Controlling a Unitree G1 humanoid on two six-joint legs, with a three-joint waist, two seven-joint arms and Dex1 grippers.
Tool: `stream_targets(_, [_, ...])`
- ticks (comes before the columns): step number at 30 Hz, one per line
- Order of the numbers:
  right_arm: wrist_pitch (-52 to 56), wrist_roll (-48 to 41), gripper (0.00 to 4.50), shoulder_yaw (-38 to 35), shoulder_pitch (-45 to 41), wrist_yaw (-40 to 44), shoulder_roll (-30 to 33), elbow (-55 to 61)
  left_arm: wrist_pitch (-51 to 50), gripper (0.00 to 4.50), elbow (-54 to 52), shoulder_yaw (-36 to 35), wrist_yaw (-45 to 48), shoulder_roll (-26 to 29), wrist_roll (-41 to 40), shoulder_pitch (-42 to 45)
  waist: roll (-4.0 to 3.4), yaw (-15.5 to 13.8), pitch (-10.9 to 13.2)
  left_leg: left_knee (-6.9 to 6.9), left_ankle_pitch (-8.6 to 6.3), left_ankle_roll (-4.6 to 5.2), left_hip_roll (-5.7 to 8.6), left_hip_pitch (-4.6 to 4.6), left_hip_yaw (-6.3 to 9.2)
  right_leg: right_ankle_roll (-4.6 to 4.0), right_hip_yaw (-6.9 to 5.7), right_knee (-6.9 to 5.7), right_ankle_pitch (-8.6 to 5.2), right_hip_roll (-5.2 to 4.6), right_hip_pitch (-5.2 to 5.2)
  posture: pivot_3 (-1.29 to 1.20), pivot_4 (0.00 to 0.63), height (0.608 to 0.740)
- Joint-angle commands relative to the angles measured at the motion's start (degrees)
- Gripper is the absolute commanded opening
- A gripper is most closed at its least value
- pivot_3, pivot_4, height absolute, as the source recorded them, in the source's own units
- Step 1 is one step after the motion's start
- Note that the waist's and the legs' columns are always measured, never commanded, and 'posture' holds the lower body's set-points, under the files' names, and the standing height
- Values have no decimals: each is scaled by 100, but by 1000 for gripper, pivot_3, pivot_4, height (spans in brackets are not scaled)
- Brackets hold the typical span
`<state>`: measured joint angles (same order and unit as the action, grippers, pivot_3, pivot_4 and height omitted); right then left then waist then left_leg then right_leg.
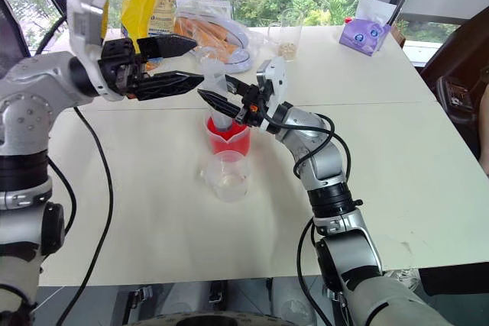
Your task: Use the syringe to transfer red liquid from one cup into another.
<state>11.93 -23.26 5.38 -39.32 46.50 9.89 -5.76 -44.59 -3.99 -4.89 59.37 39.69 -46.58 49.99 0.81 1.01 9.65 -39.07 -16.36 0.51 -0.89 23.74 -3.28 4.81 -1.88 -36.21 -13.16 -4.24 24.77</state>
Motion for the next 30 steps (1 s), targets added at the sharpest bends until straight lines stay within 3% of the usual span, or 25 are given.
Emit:
stream_targets(1, [12, -43, 1466, -31, -50, 3, -3, 235, 67, 4500, 24, 27, 111, -2, 97, 156, 0, -1, 0, 0, 0, 0, -1, 0, 0, 0, 0, 0, 0, 1, 0, 0, 150, 740])
stream_targets(5, [56, -42, 1466, -35, -47, -3, 6, 247, 47, 4500, 48, 95, 227, 40, 177, 85, 0, -7, 0, 0, 0, 0, -2, -1, 1, 0, 0, 0, 0, 2, 0, 0, 150, 740])
stream_targets(8, [80, -39, 1466, -36, -42, -3, 15, 272, 67, 3690, 113, 126, 263, 26, 248, 79, 0, -10, 0, 0, 0, 0, -2, -1, 0, 0, 1, 0, 0, 2, 0, 0, 150, 740])
stream_targets(15, [132, -24, 1466, -7, -8, 17, 28, 369, 217, 177, 400, 283, 248, -254, 514, 214, 1, -25, 0, -1, 0, 0, -1, -1, 1, 0, 1, 0, 0, 2, -2, 0, 150, 740])
stream_targets(30, [543, -173, 1466, 106, 158, 151, 117, 632, 391, 34, 913, 174, 508, -596, 719, 684, 1, -20, 1, -2, 0, 0, 0, -1, 1, 1, 1, -1, 0, 2, -2, 0, 150, 740])
